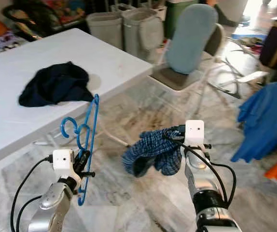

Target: Hang hanger

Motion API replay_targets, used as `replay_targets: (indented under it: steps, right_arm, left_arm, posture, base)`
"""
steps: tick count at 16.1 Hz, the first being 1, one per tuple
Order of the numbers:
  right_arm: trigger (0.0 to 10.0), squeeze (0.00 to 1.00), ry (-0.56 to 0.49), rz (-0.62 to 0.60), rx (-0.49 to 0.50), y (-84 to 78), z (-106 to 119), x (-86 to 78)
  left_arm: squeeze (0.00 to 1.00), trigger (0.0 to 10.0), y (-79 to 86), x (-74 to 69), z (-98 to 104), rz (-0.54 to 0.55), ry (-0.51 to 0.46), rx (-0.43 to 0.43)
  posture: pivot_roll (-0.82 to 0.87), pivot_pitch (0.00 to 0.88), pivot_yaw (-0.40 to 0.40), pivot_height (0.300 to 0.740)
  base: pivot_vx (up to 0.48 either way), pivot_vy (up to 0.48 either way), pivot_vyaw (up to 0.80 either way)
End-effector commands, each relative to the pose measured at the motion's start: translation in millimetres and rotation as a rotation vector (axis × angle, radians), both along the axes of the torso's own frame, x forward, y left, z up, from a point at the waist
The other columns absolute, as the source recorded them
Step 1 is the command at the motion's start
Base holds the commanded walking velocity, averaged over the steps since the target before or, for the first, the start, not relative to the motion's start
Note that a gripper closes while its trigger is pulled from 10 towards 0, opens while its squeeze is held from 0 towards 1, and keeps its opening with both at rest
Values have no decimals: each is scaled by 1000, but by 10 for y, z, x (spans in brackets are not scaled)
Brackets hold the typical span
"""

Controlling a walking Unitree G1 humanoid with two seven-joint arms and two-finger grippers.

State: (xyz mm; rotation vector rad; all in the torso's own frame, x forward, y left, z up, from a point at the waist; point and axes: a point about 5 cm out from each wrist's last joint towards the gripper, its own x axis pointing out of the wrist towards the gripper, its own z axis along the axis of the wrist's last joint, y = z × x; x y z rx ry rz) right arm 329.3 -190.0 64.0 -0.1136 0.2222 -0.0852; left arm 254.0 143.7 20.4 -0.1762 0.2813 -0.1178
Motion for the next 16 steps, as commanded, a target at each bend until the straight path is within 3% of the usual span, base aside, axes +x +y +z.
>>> replay_targets:
  steps: [1,5,9,16]
  right_arm:
    - [10000,0,10,66,-16,129,-27,-9]
    - [10000,0,42,82,-24,156,-135,-65]
    - [10000,0,126,69,-29,149,-362,-180]
    - [10000,0,252,27,14,64,-622,-364]
  left_arm:
    - [0,10000,106,-24,-87,36,33,23]
    - [0,10000,141,-68,-190,48,71,34]
    - [0,10000,209,-168,-423,31,176,106]
    - [0,10000,283,-275,-658,31,326,135]
  posture:
    - [-79,0,25,740]
    - [-79,0,30,740]
    - [-92,0,49,740]
    - [-99,0,65,740]
  base:
    - [0,0,-800]
    - [0,0,-794]
    - [0,0,-794]
    - [0,0,-642]
